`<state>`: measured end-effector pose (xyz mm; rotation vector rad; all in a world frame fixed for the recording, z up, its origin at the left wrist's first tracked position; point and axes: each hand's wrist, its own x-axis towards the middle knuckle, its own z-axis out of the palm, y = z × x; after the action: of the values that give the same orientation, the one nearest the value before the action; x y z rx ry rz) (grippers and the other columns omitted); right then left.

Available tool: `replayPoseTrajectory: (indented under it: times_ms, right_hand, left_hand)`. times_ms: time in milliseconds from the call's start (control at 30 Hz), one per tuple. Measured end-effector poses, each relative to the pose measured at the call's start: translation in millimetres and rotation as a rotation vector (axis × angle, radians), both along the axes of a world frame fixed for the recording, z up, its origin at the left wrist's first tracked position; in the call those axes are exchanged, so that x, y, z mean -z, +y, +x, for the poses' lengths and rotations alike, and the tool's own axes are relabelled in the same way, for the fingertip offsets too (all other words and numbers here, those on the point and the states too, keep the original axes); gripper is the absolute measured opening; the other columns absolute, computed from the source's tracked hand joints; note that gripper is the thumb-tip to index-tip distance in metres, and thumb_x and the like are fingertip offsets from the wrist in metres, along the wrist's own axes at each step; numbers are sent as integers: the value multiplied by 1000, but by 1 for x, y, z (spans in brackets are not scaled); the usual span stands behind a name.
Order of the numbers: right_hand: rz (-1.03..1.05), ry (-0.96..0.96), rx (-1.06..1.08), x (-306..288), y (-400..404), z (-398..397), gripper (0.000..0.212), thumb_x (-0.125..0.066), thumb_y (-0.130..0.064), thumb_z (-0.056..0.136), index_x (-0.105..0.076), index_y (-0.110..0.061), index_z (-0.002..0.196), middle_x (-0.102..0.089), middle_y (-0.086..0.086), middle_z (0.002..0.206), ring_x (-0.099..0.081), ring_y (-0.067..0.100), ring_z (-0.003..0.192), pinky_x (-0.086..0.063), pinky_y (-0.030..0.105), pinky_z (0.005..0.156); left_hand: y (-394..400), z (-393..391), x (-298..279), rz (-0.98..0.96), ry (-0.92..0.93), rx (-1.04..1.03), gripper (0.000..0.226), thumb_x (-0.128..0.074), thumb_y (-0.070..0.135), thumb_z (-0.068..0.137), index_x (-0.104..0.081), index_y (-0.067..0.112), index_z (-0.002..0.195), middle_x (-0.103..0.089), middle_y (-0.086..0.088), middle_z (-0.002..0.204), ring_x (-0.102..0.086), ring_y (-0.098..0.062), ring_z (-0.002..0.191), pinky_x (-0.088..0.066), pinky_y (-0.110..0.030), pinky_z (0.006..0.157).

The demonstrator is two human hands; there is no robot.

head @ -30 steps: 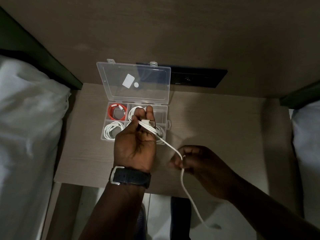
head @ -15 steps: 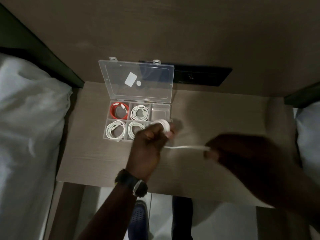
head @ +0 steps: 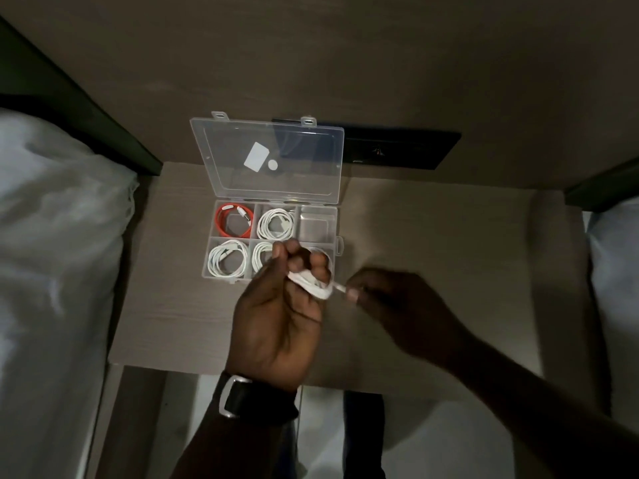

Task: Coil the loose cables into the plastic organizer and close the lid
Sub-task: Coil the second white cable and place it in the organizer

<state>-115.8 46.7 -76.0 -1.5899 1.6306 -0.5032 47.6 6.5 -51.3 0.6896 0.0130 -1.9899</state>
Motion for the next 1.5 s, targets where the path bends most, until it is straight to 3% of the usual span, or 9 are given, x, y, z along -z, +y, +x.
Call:
replayPoseTrajectory:
  times_ms: [200, 333, 467, 600, 733, 833, 1067, 1267, 1500]
  right_hand:
    - [126, -25, -230, -26, 44, 21, 23, -35, -47, 100, -55, -36, 106, -61, -14, 88, -57, 1, 80, -44, 16, 64]
    - [-112, 77, -265, -53, 27, 6, 22, -41, -42, 98, -60, -32, 101, -53, -19, 87, -50, -4, 78, -37, 9, 71]
    - [-241, 32, -128, -60, 3, -22, 13, -62, -35, 90, -72, -28, 93, -57, -17, 84, -55, -3, 73, -40, 10, 62]
    - [-194, -169, 27, -47, -4, -29, 21, -71, -39, 79, -71, -20, 86, -62, -5, 90, -65, 13, 81, -53, 26, 66]
    - [25, -676, 110, -30, 2, -22, 16, -73, -19, 81, -69, -6, 90, -65, 12, 112, -65, 23, 103, -54, 31, 83]
    - [142, -914, 160, -27, 10, -12, 12, -68, -22, 87, -64, -11, 90, -71, 16, 101, -66, 38, 87, -54, 41, 76]
    - [29, -910, 246, -31, 9, 4, 23, -56, -19, 93, -51, 3, 92, -62, 7, 66, -61, 23, 55, -46, 28, 48]
    - [79, -994, 343, -33, 6, 15, 22, -49, -24, 94, -45, -3, 88, -56, -2, 58, -53, 13, 45, -39, 21, 40]
    - [-154, -728, 435, -26, 1, 33, 14, -53, -31, 96, -49, -21, 87, -55, -8, 56, -48, 5, 41, -41, 24, 40]
  left_hand:
    - [-6, 2, 15, -134, -330, -16, 20, -42, 5, 94, -61, 1, 98, -63, -10, 81, -67, -27, 97, -47, -38, 104]
    - [12, -3, 16, -457, -842, 309, 14, -58, 11, 90, -69, 6, 96, -71, -7, 85, -66, -17, 91, -50, -32, 85]
    - [25, -5, 2, -576, -813, 556, 25, -50, 17, 98, -63, 3, 82, -66, 5, 73, -62, 3, 70, -45, -8, 69]
    - [19, 0, -5, -453, -655, 590, 24, -53, 24, 93, -72, 10, 88, -65, -14, 76, -67, -24, 78, -52, -29, 79]
    - [17, 4, -8, -409, -472, 708, 16, -47, 0, 79, -57, -10, 85, -51, -12, 69, -60, -25, 64, -47, -32, 62]
    - [14, 8, -7, -348, -278, 768, 20, -42, -1, 80, -55, -10, 92, -45, -9, 67, -58, -22, 61, -38, -39, 65]
    - [17, 10, -4, -459, -363, 702, 16, -48, 1, 90, -63, -3, 94, -63, -14, 83, -66, -28, 89, -50, -33, 84]
    - [19, -7, -8, -337, -334, 535, 17, -48, 1, 82, -65, 0, 79, -61, -10, 61, -64, -31, 68, -53, -34, 66]
    - [26, -33, -5, -265, -601, 223, 16, -47, 5, 79, -57, 7, 67, -51, -4, 51, -51, -16, 45, -40, -22, 44]
